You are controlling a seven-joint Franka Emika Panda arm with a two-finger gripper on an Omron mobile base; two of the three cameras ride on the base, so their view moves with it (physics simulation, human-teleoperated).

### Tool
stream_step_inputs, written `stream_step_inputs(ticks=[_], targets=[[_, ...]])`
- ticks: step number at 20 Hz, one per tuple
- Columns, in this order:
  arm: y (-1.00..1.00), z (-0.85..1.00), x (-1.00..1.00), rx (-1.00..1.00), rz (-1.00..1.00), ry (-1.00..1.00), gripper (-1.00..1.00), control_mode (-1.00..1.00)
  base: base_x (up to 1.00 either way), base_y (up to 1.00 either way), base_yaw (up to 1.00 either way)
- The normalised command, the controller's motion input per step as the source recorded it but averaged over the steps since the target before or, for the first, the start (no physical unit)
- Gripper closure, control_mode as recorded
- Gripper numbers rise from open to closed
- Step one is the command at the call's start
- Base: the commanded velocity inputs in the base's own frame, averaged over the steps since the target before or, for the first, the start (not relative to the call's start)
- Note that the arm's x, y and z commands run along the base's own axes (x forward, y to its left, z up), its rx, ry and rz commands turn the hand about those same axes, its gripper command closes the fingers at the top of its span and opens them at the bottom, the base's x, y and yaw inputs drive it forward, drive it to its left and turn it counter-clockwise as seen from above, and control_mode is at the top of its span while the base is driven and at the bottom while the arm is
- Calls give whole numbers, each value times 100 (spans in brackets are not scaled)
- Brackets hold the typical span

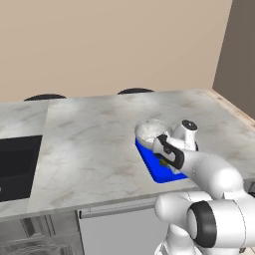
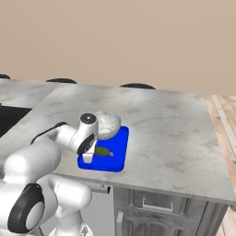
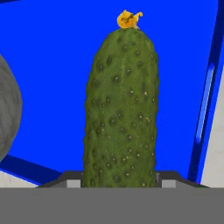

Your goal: Place the two vegetables and bowl onto the tray for setting up a vegetable dip station.

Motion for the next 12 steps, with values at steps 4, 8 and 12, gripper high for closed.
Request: stream_step_inputs(ticks=[4, 8, 12], targets=[[0, -3, 14, 0, 0, 0, 100, -100, 0, 0, 0], [0, -3, 15, 0, 0, 0, 100, -100, 0, 0, 0], [0, -5, 14, 0, 0, 0, 100, -100, 0, 0, 0]])
